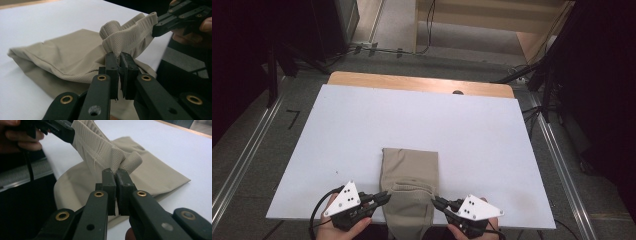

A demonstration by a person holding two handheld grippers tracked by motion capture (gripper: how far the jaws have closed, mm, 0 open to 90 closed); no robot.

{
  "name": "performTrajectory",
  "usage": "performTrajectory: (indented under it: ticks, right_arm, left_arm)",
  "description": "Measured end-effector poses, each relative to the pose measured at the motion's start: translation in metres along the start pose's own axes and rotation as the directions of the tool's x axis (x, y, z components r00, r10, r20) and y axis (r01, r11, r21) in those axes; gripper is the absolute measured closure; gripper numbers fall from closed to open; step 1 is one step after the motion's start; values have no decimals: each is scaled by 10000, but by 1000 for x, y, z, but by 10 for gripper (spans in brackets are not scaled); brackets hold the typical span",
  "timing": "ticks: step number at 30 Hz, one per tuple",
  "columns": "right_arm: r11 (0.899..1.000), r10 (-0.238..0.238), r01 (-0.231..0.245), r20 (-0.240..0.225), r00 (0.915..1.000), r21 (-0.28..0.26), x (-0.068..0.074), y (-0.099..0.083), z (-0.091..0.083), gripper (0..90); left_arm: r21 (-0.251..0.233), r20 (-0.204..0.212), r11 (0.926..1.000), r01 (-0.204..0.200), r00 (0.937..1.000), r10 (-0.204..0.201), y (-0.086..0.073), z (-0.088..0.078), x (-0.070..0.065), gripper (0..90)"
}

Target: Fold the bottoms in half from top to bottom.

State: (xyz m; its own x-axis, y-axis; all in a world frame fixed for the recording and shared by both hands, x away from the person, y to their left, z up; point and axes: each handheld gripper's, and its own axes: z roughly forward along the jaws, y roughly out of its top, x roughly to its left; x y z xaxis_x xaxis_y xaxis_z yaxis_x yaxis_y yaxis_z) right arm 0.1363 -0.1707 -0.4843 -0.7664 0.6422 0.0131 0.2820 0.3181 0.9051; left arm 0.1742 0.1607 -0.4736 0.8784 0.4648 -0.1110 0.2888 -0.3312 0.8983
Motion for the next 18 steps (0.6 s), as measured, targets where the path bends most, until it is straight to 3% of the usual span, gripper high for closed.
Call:
performTrajectory:
  ticks: [3, 5, 6, 7, 8, 9, 11, 12, 15, 18]
  right_arm:
    - [9995, -217, 219, -82, 9997, 221, 10, -4, -6, 853]
    - [9995, -109, 117, -255, 9996, 289, 13, -8, -10, 846]
    - [9996, -6, 19, -426, 9991, 287, 13, -9, -11, 822]
    - [9996, 206, -188, -845, 9962, 229, 12, -11, -13, 738]
    - [9995, 321, -314, -1406, 9896, 76, 11, -12, -15, 597]
    - [9995, 319, -311, -1611, 9864, 73, 11, -11, -16, 487]
    - [9997, 130, -100, -1271, 9918, 243, 9, -6, -18, 314]
    - [9996, 230, -209, -1112, 9935, 195, 6, -2, -19, 283]
    - [9976, 688, -684, -654, 9955, 80, -9, 7, -14, 260]
    - [9910, 1219, -1216, -17, 9925, 565, -32, 14, 4, 261]
  left_arm:
    - [341, 134, 9994, -114, 9999, 110, -6, -4, -11, 862]
    - [654, 601, 9979, -20, 9982, -19, -10, -6, -15, 845]
    - [743, 647, 9972, 15, 9979, -63, -12, -7, -17, 802]
    - [657, 527, 9978, 80, 9985, -115, -13, -8, -19, 726]
    - [606, 536, 9980, 198, 9983, -231, -13, -10, -18, 599]
    - [601, 578, 9977, 299, 9978, -334, -11, -11, -16, 482]
    - [454, 365, 9978, 488, 9981, -505, -6, -11, -8, 351]
    - [451, 336, 9971, 614, 9975, -629, -3, -10, -1, 330]
    - [488, -110, 9936, 1015, 9948, -1011, 6, -2, 27, 327]
    - [493, -355, 9850, 1653, 9859, -1637, 14, 9, 57, 338]
